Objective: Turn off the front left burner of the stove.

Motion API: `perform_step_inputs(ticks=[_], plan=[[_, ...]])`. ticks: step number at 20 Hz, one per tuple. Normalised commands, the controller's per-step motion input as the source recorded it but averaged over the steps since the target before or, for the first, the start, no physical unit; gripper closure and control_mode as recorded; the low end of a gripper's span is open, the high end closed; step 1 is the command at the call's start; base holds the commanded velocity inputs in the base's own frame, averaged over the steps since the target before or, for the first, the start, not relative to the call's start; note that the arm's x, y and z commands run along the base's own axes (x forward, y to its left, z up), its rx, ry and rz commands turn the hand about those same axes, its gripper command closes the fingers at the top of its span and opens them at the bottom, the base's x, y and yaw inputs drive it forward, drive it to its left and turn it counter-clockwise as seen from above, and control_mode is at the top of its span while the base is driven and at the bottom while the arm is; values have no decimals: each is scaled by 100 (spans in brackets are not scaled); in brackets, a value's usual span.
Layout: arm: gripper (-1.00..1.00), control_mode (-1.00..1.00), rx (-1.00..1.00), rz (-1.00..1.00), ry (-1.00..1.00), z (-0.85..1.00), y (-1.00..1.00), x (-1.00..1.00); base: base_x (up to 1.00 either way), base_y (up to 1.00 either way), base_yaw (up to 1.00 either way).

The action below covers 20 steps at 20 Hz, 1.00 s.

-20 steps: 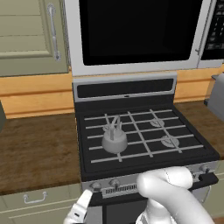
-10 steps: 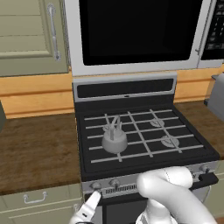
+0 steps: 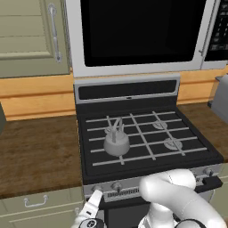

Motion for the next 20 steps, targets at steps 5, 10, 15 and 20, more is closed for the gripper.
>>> perform_step_inputs(ticks=[5,10,15,20], plan=[[-100,-100,-4,36,8,-14,0,-2,0,0,0],[-100,-100,0,8,1,0,1,2,0,0,0],[-100,-100,0,0,0,0,-6,41,0,0,0],[-100,-100,0,0,0,-3,0,0,0,0,0]])
